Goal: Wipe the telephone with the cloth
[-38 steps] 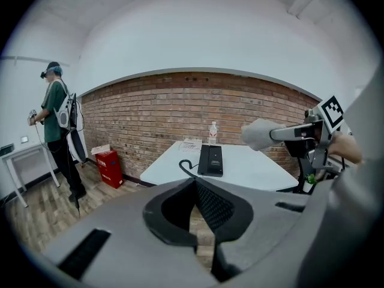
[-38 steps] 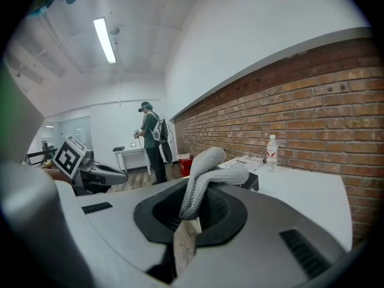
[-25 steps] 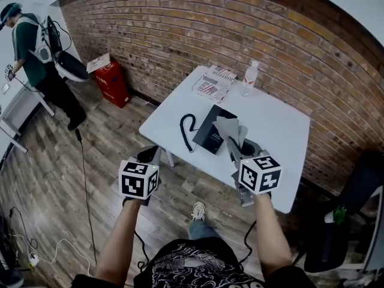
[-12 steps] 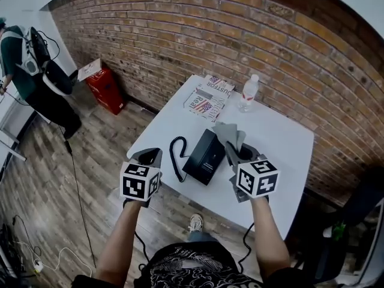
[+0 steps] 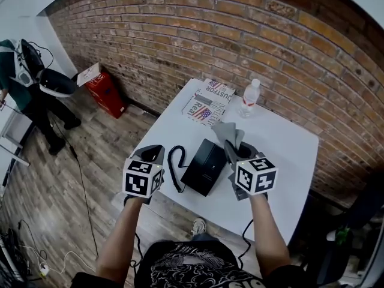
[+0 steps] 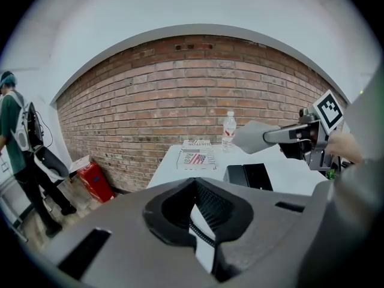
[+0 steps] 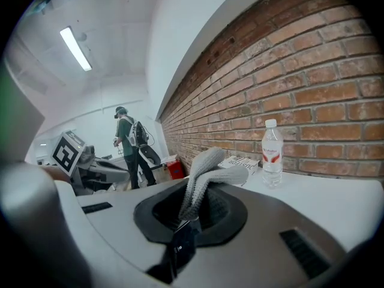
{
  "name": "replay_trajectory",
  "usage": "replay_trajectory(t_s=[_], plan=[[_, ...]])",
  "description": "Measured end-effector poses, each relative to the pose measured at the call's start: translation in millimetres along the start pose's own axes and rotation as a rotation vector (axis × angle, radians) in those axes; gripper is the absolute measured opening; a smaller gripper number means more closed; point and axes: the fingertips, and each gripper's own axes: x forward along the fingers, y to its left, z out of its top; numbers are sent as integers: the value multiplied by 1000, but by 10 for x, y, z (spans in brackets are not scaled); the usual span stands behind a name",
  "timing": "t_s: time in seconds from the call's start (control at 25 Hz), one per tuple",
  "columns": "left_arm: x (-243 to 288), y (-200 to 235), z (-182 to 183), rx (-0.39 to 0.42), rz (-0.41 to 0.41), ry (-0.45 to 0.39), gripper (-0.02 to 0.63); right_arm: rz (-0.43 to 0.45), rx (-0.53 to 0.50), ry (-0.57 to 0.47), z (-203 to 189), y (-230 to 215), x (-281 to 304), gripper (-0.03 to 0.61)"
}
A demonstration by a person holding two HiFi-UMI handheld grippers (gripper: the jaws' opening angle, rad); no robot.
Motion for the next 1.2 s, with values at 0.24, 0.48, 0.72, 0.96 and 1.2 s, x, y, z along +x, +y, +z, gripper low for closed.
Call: replay_trajectory(t_s=[0.24,0.48,0.72,0.96,1.2], plan=[[143,103,13,4,-34,-2,6,-34,-30,24,-35,-41,197,11],[317,217,-92,41,-123,5,6,-102,-57,84,-255,-16,451,11],[458,294,-135,102,-245,14,6,-195,-57,140,-413,37,619,11],[509,409,-130,127,-325,10,6,-255,-49,190,-532,152,767,11],[495,458,-182,136,-380,-2,6,-295,-28,216,-665,296,829,11]])
